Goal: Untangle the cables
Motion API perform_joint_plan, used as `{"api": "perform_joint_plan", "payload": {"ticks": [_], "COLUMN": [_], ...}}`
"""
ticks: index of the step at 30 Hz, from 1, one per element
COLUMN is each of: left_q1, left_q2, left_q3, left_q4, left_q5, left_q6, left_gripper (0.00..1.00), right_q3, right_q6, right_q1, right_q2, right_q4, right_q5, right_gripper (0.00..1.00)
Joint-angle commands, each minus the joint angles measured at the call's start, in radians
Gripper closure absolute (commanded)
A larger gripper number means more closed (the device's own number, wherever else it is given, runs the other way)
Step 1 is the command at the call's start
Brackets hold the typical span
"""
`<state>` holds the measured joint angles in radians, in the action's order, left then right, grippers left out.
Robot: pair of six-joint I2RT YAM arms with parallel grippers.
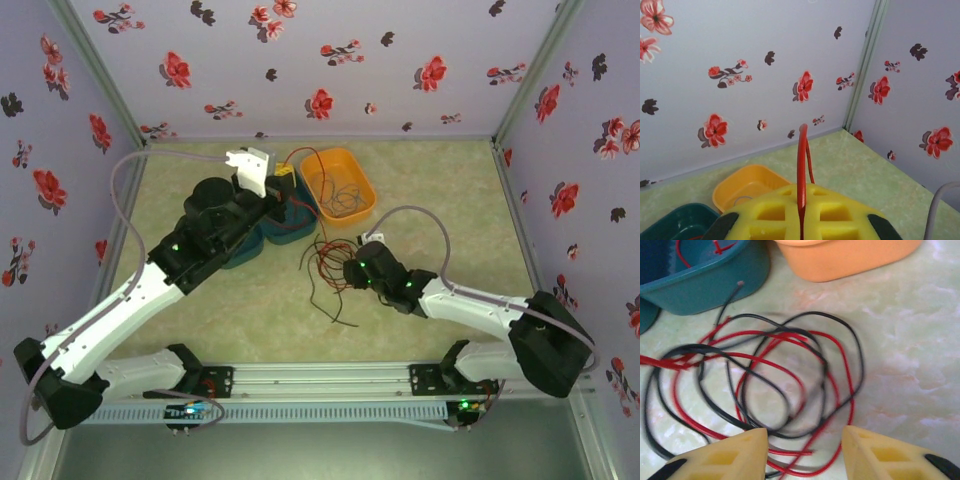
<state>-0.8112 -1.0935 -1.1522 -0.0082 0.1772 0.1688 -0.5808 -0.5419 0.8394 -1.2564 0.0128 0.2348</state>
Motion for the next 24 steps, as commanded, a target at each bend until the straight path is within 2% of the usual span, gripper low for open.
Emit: {"api": "perform_joint_plan", "payload": {"ticks": [1, 5, 10, 16, 20, 24], "left_q1": [0.009, 0.009, 0.009, 0.009, 0.009, 0.01], "left_q2": [0.019, 0.02, 0.023, 0.012, 0.005, -0.005], "left_q3": [-0.041, -0.045, -0.05, -0.068, -0.079, -0.088], "left_q4": [0.042, 0.039, 0.02, -0.02, -0.033, -0.039], "left_q5": [0.02, 0.009, 0.001, -0.017, -0.034, -0.058], "left_q6": [-0.033, -0.032, -0.03, -0.034, -0.041, -0.042], "left_gripper": [1.0, 1.0, 1.0, 1.0, 1.0, 1.0], "right_q3": [0.023, 0.028, 0.024, -0.009, -0.046, -0.094], "right_q6": [-0.019, -0.022, -0.019, 0.12, 0.227, 0.271], "right_q1": [-0.02, -0.034, -0.048, -0.047, -0.046, -0.042], "right_q2": [0.021, 0.03, 0.06, 0.227, 0.368, 0.424], "right_q4": [0.027, 0.026, 0.04, 0.152, 0.262, 0.31], "right_q5": [0.027, 0.022, -0.011, -0.086, -0.134, -0.176], "right_gripper": [0.69, 0.81, 0.82, 0.61, 0.51, 0.38]}}
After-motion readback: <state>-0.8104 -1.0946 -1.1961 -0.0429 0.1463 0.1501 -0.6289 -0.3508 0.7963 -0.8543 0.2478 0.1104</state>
